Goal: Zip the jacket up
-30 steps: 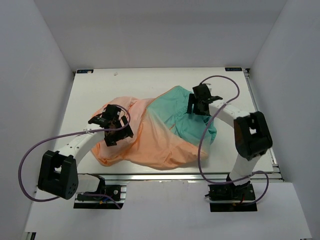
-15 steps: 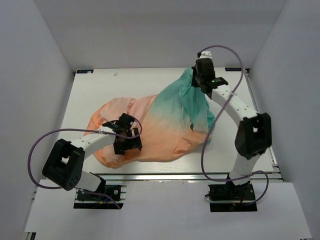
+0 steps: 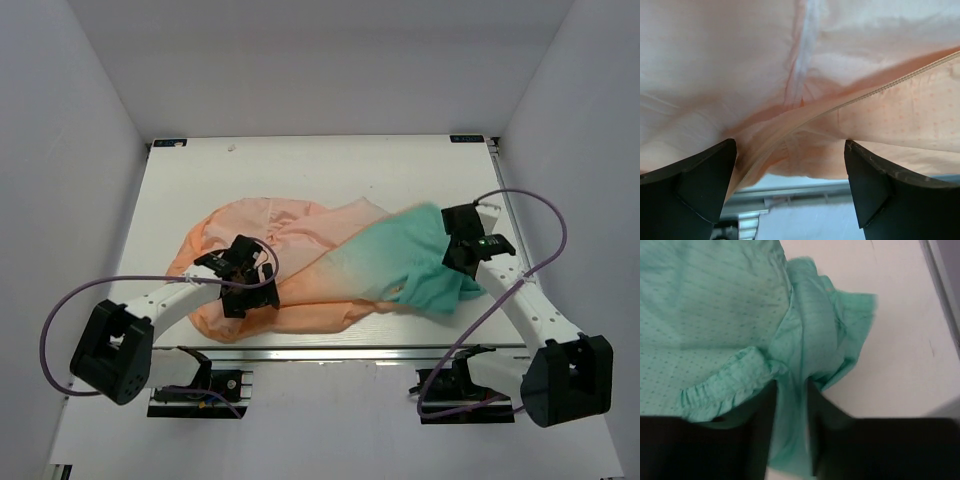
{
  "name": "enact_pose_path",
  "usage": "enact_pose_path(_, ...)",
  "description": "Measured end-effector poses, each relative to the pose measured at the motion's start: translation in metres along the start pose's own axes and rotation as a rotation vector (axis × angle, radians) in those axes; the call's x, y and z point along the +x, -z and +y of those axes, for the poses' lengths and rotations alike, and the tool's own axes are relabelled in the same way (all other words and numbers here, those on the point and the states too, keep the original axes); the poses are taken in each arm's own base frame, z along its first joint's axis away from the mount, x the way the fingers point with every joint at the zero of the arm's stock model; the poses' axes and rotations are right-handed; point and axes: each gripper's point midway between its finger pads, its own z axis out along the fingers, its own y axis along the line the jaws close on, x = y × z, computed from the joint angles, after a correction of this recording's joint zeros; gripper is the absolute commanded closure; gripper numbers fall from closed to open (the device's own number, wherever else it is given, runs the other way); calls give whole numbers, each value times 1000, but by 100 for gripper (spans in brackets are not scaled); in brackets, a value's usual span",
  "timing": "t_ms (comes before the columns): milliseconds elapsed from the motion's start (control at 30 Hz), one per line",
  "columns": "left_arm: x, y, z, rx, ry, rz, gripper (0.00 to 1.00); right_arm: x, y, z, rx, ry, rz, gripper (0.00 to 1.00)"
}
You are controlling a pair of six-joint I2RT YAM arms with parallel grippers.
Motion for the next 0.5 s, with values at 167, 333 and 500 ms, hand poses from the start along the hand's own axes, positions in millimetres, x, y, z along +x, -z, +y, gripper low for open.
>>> enact_pose_path(167,6,25,-1,33,0,-8,2,27,-6,-24,78,-2,100,21)
enact_pose_path(333,-22,58,-11,38,23,-115,2,-30,7,14,-90,-1,-10,11)
enact_pose_path(500,-79,80,-20,-26,111,-236,2,-58,28,73,-345,71,-104,11)
